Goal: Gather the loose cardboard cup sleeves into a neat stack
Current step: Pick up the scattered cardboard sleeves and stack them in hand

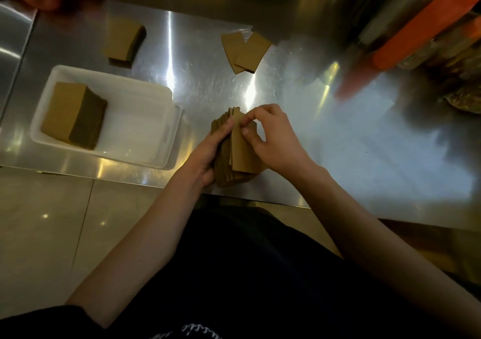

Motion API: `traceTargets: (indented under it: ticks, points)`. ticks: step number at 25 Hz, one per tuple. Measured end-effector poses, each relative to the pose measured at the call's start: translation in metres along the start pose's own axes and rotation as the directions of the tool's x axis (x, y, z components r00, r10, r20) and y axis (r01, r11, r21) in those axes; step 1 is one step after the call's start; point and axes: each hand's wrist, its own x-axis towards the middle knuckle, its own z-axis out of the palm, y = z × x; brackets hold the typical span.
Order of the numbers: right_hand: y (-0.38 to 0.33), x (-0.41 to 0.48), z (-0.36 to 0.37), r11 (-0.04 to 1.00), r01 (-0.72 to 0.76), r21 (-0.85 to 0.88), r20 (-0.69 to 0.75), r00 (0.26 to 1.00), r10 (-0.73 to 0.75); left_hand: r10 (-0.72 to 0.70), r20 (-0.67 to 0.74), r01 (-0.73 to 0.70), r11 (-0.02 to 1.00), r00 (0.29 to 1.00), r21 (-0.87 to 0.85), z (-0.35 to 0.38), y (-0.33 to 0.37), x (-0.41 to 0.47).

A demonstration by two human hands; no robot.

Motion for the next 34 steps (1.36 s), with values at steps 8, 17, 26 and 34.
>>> traceTargets:
  ticks: [8, 17, 26, 34]
  points:
    - [-0.014, -0.011, 0.001, 0.994, -0.038, 0.106, 0.128, 0.992, 0.025, 0.076, -0.044, -0.078, 0.995, 0.996, -0.054, -0.002, 0.002, -0.012]
    - [-0.043, -0.007, 0.023, 0.941, -0.157, 0.299, 0.165, 0.98, 0.111, 0.112, -0.101, -0.111, 0.994, 0.989, 0.013, -0.028, 0.033, -0.01]
    - [-0.057, -0.005, 0.033, 0.938, -0.171, 0.302, 0.112, 0.983, 0.143, 0.216, 0.054, -0.216, 0.976, 0.975, -0.01, -0.038, 0.047, -0.017]
    - [-0.07, 0.0, 0.043, 0.98, -0.055, 0.192, -0.002, 0.998, 0.057, 0.166, 0.034, -0.163, 0.984, 0.986, -0.07, -0.04, 0.058, -0.009]
